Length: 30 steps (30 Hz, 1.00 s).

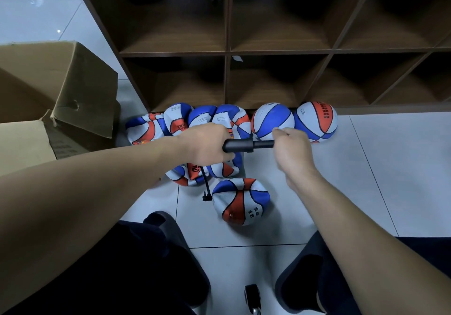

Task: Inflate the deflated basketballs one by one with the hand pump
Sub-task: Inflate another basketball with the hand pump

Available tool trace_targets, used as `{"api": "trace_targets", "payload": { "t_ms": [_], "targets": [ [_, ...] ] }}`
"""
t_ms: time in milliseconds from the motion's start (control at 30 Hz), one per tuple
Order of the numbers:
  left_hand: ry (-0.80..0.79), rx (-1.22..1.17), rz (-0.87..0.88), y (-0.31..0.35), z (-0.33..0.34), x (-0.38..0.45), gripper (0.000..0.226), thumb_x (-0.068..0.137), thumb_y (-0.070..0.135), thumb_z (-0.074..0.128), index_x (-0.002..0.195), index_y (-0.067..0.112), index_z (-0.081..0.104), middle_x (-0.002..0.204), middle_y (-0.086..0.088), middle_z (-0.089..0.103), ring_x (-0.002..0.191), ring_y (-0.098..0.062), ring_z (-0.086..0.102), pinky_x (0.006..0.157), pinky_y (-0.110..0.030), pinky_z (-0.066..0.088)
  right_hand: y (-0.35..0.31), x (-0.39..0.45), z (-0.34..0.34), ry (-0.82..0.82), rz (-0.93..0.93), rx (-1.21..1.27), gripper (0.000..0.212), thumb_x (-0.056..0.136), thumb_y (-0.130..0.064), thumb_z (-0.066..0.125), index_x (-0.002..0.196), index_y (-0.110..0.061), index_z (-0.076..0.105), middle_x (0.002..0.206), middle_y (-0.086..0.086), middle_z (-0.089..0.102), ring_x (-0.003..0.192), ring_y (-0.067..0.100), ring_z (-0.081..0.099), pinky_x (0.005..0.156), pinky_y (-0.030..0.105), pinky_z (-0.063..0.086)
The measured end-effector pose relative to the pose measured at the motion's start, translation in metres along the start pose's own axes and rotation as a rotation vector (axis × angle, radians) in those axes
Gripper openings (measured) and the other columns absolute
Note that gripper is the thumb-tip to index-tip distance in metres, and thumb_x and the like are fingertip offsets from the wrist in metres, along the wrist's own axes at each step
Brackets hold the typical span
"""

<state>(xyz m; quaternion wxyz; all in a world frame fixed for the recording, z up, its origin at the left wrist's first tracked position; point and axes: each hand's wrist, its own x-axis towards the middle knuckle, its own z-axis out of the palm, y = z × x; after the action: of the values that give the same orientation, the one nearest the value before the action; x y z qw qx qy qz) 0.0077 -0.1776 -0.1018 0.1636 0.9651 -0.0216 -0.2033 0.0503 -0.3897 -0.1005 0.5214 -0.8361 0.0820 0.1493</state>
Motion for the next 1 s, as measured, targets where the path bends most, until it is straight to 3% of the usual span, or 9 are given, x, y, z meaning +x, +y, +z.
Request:
{"api": "trace_targets", "payload": {
  "t_ms": [167, 333, 567, 733, 833, 1000],
  "targets": [
    [-0.036, -0.03, -0.054, -0.026, -0.001, -0.004, 0.028, 0.099, 0.042, 0.068, 0.08, 0.021, 0.067, 0.064, -0.001, 0.065, 0.056, -0.021, 0.061, 0.059, -0.041, 0.055, -0.001, 0.016, -0.029, 0.098, 0.079, 0.094, 0.04, 0.091, -0.012, 0.054, 0.064, -0.022, 0.027, 0.055, -0.007, 0.021, 0.06, 0.021, 0.019, 0.055, 0.033, 0.017],
    [-0.015, 0.043, -0.072, -0.023, 0.003, -0.008, 0.026, 0.1, 0.043, 0.067, 0.081, 0.025, 0.067, 0.069, -0.002, 0.068, 0.064, -0.023, 0.068, 0.062, -0.043, 0.058, 0.007, 0.01, -0.017, 0.109, 0.066, 0.07, 0.039, 0.093, -0.011, 0.052, 0.065, -0.02, 0.026, 0.059, -0.004, 0.023, 0.061, 0.022, 0.021, 0.055, 0.034, 0.018],
    [0.034, 0.082, -0.086, 0.001, 0.006, -0.014, 0.024, 0.097, 0.03, 0.062, 0.074, 0.026, 0.059, 0.063, 0.002, 0.059, 0.056, -0.018, 0.056, 0.053, -0.031, 0.044, 0.009, -0.006, 0.004, 0.081, -0.014, -0.029, 0.042, 0.101, -0.015, 0.05, 0.064, -0.015, 0.032, 0.064, 0.003, 0.038, 0.063, 0.023, 0.034, 0.059, 0.037, 0.029],
    [0.061, 0.129, -0.058, 0.016, 0.004, -0.013, 0.017, 0.095, 0.032, 0.062, 0.079, 0.024, 0.064, 0.068, -0.001, 0.065, 0.063, -0.024, 0.065, 0.053, -0.034, 0.051, 0.007, -0.021, 0.012, 0.03, -0.036, -0.006, 0.044, 0.105, -0.017, 0.05, 0.064, -0.016, 0.035, 0.062, -0.001, 0.039, 0.058, 0.019, 0.036, 0.053, 0.031, 0.03],
    [0.049, 0.132, -0.052, 0.023, 0.006, -0.013, 0.016, 0.091, 0.032, 0.062, 0.078, 0.023, 0.066, 0.067, -0.001, 0.065, 0.06, -0.023, 0.062, 0.051, -0.032, 0.048, 0.008, -0.028, 0.018, -0.003, -0.065, -0.029, 0.043, 0.108, -0.019, 0.049, 0.066, -0.017, 0.039, 0.065, -0.002, 0.043, 0.059, 0.015, 0.04, 0.042, 0.016, 0.031],
    [0.035, 0.107, -0.019, 0.019, 0.006, -0.012, 0.02, 0.093, 0.035, 0.063, 0.078, 0.023, 0.065, 0.065, 0.0, 0.064, 0.058, -0.021, 0.061, 0.053, -0.034, 0.05, 0.008, -0.029, 0.023, -0.018, -0.094, -0.055, 0.041, 0.11, -0.026, 0.048, 0.072, -0.014, 0.042, 0.069, -0.001, 0.046, 0.061, 0.015, 0.043, 0.048, 0.019, 0.033]
  ]
}}
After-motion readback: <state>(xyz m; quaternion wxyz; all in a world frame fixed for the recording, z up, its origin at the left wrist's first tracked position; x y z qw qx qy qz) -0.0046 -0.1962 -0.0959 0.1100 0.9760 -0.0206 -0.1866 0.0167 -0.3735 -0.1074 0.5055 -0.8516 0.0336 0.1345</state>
